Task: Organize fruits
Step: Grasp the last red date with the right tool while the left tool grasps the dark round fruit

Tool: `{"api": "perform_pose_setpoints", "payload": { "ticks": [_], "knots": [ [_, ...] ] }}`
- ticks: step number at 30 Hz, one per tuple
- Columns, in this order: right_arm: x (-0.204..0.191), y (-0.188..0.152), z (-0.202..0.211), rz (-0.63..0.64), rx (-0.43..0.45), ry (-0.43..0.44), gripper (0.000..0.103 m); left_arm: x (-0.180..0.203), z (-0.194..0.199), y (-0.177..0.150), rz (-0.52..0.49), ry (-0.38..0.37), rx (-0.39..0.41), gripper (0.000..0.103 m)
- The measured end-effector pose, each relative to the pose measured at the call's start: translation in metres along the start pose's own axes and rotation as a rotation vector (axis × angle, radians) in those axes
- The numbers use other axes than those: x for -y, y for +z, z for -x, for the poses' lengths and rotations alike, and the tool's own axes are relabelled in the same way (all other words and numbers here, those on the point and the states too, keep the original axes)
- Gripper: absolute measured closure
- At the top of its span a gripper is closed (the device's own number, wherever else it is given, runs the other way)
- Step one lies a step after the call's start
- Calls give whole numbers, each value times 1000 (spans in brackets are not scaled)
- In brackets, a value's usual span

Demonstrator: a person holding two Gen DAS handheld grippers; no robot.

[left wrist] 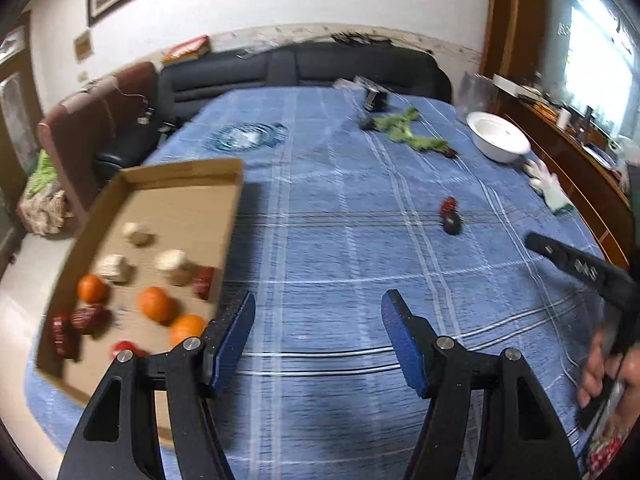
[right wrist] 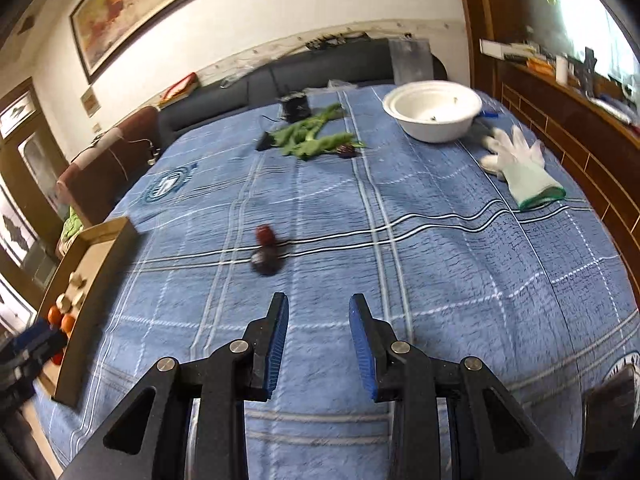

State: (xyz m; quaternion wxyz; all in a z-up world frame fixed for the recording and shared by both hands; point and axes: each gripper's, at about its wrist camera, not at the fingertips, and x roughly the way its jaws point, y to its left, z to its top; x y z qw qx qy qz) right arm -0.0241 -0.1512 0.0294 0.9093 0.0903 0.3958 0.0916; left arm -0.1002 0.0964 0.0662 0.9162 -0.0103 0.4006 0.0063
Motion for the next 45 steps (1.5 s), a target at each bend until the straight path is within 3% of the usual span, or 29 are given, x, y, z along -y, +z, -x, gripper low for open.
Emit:
{"api": "perform_pose_setpoints", "payload": {
  "ticks": [9,18,19,26,32,36,42,45],
  "knots": [
    [-25,41,-60,31,-44,100,69,20,-23,0,-31,-21,-50,38],
    [-60,45,-107,139,-93,47,73,24,-36,3,-46,-28,-71,38],
    [-59,44,-107,136,-91,50,81,25,-39,5,-49,-34,-76,38],
    [-22,45,-78,19,-51,84,83,43,-59,19,-76,-94,-100,38],
    [15,34,-46,-35,18,16,83,73,-90,40,-100,-162,-120,38],
    [31,31,-44,-76,22,24,83,94,-114,55,-115,-210,-129,39],
    [37,34,-52,-111,11,131,82,110,-144,69,-154,-206,-118,44],
    [39,33,-56,-133,0,148,82,117,-149,75,-165,-260,-107,49]
  ]
}}
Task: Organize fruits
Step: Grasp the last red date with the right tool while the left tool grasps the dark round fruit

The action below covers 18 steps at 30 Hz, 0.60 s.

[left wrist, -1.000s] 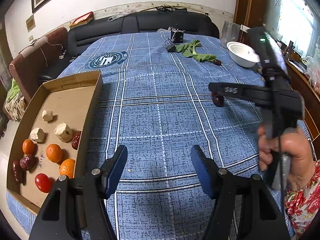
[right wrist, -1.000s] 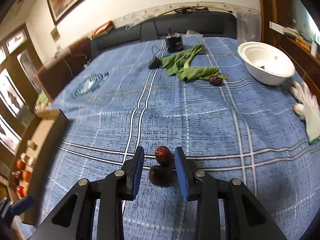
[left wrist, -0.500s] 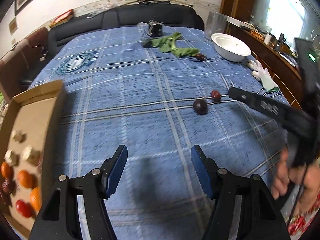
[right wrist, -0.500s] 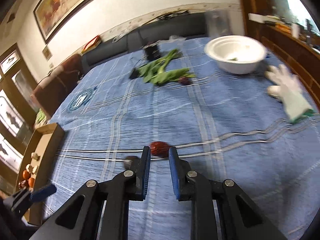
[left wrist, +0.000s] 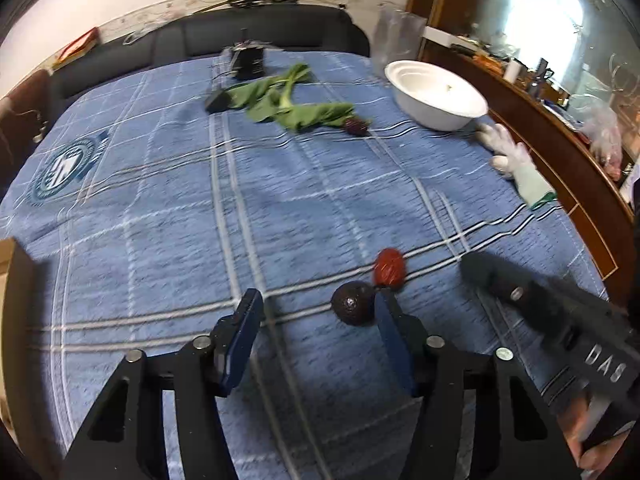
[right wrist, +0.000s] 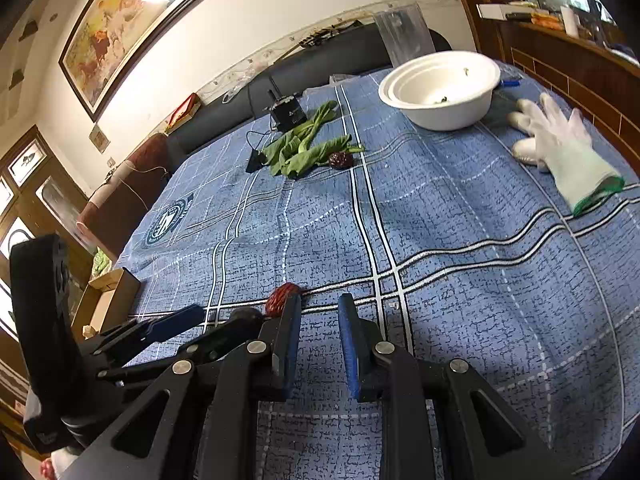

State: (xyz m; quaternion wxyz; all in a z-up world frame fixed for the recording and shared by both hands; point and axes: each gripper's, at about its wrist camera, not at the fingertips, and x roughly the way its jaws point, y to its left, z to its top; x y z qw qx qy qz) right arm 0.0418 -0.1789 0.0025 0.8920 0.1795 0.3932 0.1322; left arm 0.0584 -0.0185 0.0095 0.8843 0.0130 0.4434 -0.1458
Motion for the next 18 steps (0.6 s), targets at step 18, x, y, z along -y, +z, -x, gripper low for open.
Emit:
{"api": "perform_pose_setpoints", "payload": {
  "ticks": [18],
  "knots": [
    [-20,13,-31,34,-97,-34,79,-15,36,-27,-27,-44,-4,84]
  ]
}}
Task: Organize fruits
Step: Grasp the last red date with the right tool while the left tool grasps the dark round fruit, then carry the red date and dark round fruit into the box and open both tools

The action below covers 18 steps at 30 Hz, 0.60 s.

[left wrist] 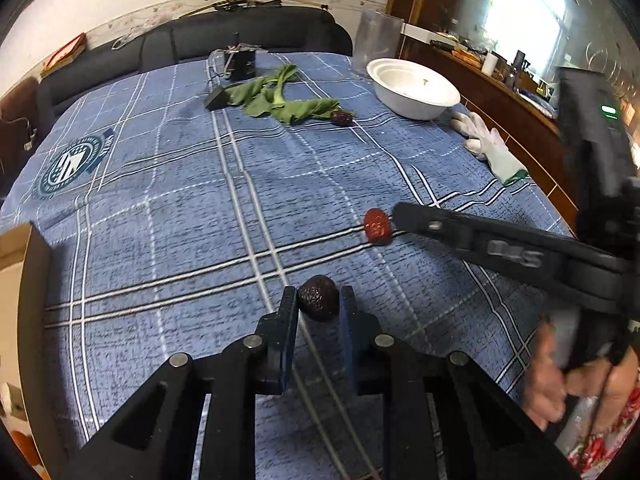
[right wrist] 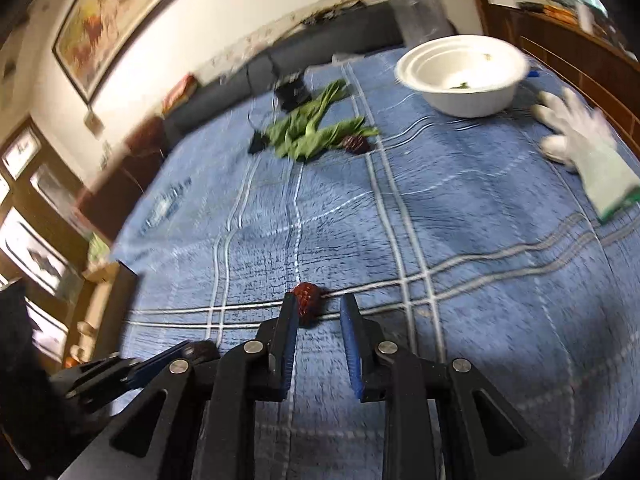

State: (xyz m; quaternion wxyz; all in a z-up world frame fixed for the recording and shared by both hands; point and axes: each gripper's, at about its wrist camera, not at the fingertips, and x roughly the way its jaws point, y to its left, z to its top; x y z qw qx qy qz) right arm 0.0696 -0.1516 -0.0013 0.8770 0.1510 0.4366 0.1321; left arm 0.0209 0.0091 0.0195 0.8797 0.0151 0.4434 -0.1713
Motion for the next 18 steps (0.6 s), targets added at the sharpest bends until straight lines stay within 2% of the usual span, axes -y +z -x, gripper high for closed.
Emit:
{"api": "perform_pose_setpoints", "payload": {
  "ticks": [3,7,10,14,16,18],
  "knots": [
    [-10,0,-16,27,-33,7,76,-2,1,-3,1,12,2,84],
    [-21,-3,-21,71,-19,-17,76,0,-8,-5,-7,21,-17,83],
    [-18,-5,-20,67,-7,4,82,2,-13,-5,-8,22,-17,77],
    [-15,-7,-18,46,7,33,83,4,-17,-4,1,27,-6,77],
    [-16,-7,-15,46,17,45,83,4,-17,-4,-3,48,2,84],
    [-18,-7,-11,55,33,50,83,3,-14,-4,5,41,4,84]
  ]
}}
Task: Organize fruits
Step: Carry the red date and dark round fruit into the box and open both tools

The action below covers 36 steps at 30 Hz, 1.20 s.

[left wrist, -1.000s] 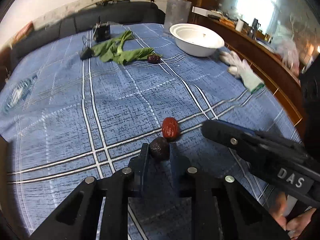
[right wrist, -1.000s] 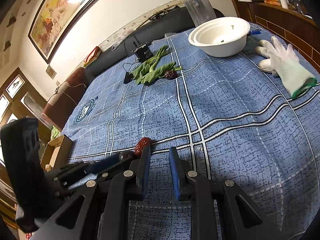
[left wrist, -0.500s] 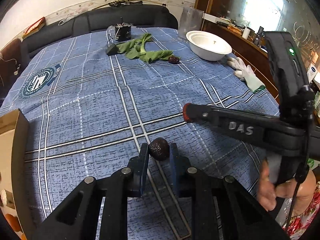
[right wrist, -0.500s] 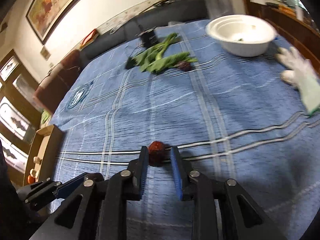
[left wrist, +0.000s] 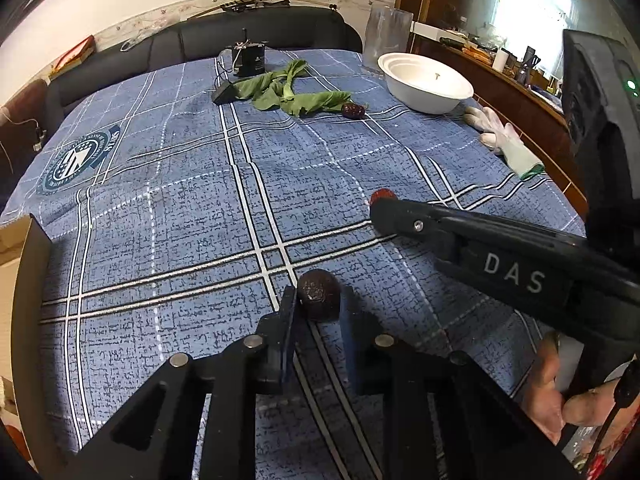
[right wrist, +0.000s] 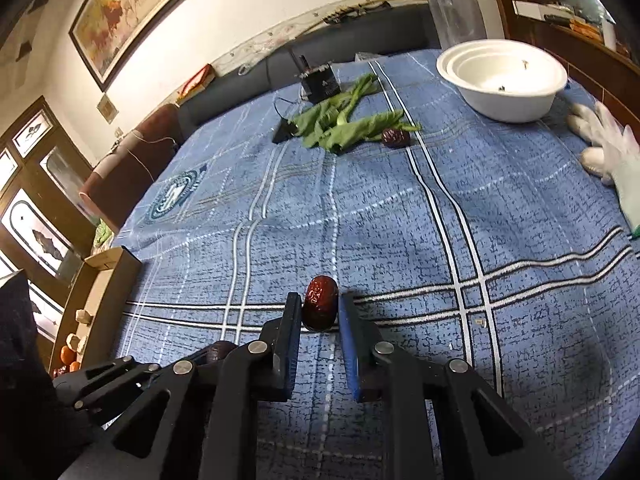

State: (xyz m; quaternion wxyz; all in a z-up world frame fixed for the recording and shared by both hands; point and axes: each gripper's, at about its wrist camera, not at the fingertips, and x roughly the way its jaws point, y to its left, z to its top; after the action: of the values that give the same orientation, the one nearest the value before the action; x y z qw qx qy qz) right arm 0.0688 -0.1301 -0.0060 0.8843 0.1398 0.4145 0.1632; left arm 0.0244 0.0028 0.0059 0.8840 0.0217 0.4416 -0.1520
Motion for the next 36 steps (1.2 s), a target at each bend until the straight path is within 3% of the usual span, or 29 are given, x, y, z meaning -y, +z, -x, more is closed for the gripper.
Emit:
{"api": "perform_pose_setpoints", "payload": {
  "ticks": [8,19,36],
  "knots": [
    [-12,-2,11,57,48,-21,83,-6,34,-12,64,13,48,84],
    [-26,-19,27,64,35,-11,83,-63,112,-45,199,154,137,84],
    [-145,-68,53,273,11,117,82,-148,183,-88,381,311,249,84]
  ]
}}
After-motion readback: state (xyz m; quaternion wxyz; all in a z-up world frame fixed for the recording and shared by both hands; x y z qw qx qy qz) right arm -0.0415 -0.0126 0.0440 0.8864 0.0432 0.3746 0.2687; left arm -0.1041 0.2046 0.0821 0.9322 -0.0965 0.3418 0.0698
